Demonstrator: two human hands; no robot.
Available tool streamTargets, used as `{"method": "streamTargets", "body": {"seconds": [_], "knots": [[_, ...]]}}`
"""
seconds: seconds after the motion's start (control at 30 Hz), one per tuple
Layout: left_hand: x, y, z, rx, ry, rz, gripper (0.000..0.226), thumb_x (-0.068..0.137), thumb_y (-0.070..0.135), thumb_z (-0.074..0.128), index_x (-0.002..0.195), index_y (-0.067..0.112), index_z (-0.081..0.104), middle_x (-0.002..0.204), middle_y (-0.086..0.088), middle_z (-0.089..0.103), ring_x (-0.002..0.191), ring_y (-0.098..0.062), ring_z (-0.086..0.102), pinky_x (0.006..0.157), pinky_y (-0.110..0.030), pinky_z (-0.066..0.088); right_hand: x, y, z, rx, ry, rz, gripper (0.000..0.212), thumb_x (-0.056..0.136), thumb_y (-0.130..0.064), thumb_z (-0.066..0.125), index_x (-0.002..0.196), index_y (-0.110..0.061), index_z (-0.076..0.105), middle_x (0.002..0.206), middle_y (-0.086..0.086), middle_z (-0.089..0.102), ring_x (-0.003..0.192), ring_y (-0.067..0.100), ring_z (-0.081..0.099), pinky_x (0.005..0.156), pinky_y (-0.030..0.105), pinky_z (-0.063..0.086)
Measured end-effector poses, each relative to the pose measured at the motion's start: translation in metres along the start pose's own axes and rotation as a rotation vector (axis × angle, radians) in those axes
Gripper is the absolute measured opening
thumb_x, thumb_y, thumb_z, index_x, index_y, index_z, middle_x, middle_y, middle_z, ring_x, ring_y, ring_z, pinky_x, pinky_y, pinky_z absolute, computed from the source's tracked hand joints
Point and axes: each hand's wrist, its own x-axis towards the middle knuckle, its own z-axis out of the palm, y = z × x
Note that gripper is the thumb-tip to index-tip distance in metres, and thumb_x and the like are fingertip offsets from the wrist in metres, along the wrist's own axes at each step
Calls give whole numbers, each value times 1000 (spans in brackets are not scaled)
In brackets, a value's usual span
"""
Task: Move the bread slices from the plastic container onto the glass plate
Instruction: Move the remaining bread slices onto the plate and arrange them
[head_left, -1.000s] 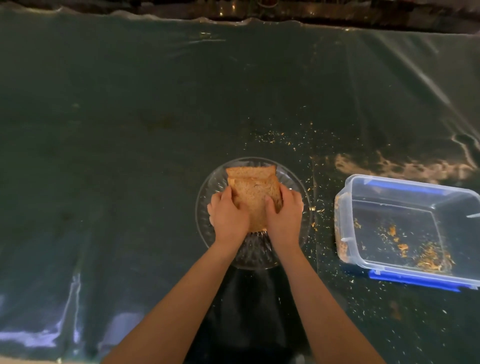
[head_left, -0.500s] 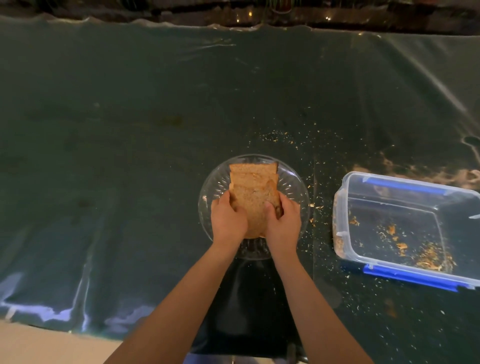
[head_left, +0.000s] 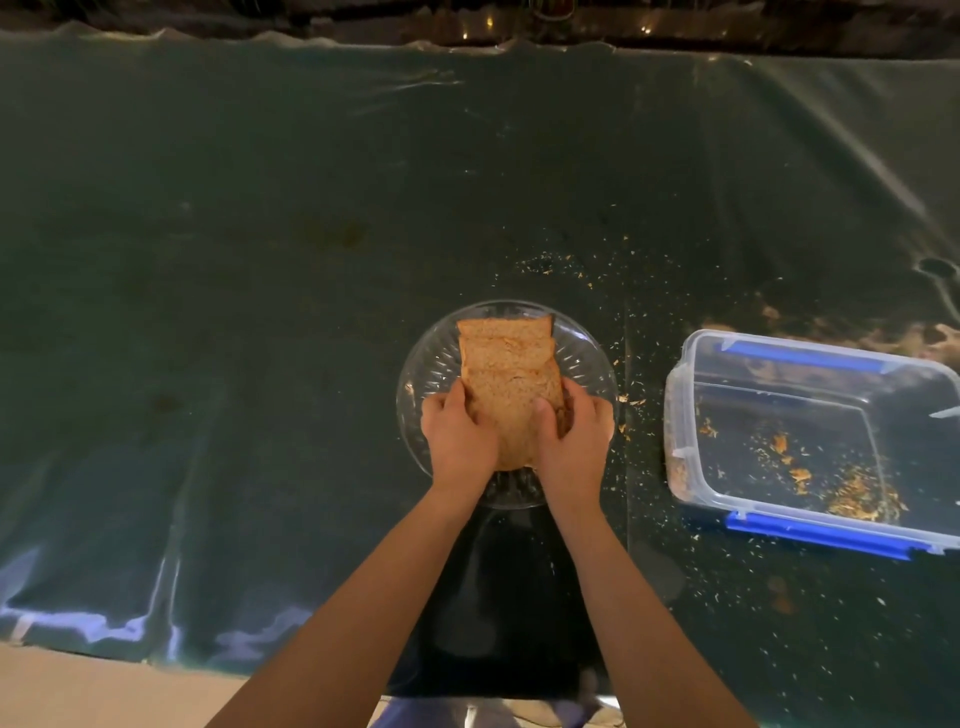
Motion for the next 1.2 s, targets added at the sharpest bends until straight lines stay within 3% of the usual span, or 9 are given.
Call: {"method": "streamTargets", "body": {"seconds": [0.3,0.47,0.53,0.7,0.8,1.0,1.2], "knots": [[-1,-6,-9,-26,-32,43,46,94,8,44,139,7,44,130,-10,44,115,-21,50,100,-28,41,-6,-6,0,-88,44,-94,35,86,-13,58,121,-14,54,109,-2,42,106,24,49,91,36,48],[-7,-12,-20,-31,-66,90,50,95,10,44,144,12,39,130,-6,45,107,-13,51,102,-29,44,-19,-8,-4,-22,54,-45,33,86,-10,58,119,-11,55,108,-2,42,95,15,53,80,7,40],[-9,-17,-24,-42,-90,85,53,95,11,46,147,13,36,134,-5,43,105,-9,48,101,-28,42,-25,-6,-4,-6,55,-17,34,86,-8,58,120,-12,55,108,-1,43,94,12,52,77,2,39],[-5,-25,-26,-46,-119,56,50,93,10,47,143,12,41,134,-9,44,113,-18,53,103,-30,44,-30,-6,1,-32,54,46,37,87,-10,57,124,-12,53,116,6,46,97,17,56,86,24,48],[-4,-25,-24,-51,-148,74,49,93,7,45,142,11,42,131,-13,44,103,-16,51,102,-29,43,-26,-6,3,-84,56,70,37,88,-11,56,125,-13,52,122,9,46,99,18,55,84,21,43],[-5,-24,-26,-37,-179,84,52,95,9,44,146,11,35,134,-12,40,106,-17,52,102,-30,43,-25,-4,6,-138,58,97,40,90,-14,53,130,-14,47,130,10,41,113,23,51,90,26,45],[-10,-21,-26,-17,-221,74,66,93,4,43,151,21,20,138,-11,35,117,-26,52,106,-40,43,-24,-7,4,-185,8,113,44,91,-15,50,134,-10,43,134,13,43,116,26,51,88,26,39]]}}
